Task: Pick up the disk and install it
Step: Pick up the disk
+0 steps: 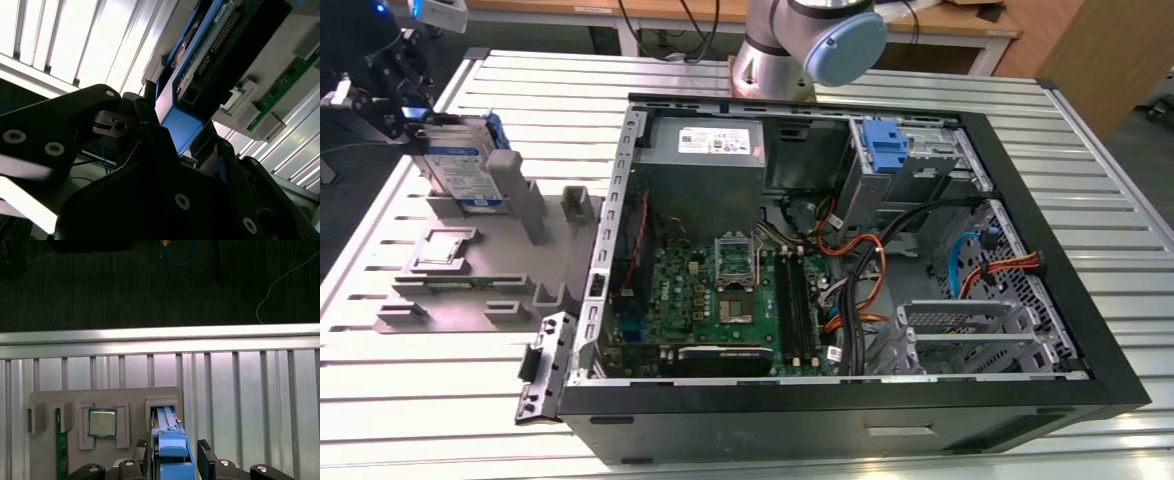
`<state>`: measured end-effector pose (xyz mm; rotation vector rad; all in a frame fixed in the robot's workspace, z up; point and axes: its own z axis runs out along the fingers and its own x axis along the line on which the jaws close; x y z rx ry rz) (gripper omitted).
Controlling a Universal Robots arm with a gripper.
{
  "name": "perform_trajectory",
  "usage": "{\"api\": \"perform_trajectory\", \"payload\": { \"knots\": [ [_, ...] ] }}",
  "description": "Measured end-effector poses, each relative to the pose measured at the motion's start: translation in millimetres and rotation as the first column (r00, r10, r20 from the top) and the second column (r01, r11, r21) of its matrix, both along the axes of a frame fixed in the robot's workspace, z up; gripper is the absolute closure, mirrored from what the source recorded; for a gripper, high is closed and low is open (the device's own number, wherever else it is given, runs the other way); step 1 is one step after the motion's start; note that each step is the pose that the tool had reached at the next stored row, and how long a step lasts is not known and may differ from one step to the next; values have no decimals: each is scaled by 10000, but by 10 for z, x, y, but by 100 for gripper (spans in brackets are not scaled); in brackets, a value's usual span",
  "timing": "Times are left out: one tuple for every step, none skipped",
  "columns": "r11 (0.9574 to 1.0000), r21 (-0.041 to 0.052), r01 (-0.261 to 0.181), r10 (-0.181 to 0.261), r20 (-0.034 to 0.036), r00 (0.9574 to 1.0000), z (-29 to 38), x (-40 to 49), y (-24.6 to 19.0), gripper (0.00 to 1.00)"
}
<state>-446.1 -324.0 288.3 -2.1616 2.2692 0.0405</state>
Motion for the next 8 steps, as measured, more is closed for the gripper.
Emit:
{"api": "perform_trajectory", "payload": {
  "knots": [
    [10000, -1, -1, 1, 0, 10000, 0, 0, 0, 49],
    [10000, -1, -1, 1, -1, 10000, 0, 0, 1, 49],
    [10000, 0, 0, 0, -1, 10000, 1, 0, 2, 49],
    [10000, -1, 0, 0, -1, 10000, 0, 0, 2, 49],
    [10000, 0, 0, 0, 0, 10000, 0, 0, 3, 49],
    [10000, 0, 1, -1, 0, 10000, 0, 0, 4, 49],
    [10000, 0, 1, -1, -1, 10000, 0, 0, 7, 49],
    [10000, 0, 2, -2, 0, 10000, 0, 1, 10, 49]
  ]
}}
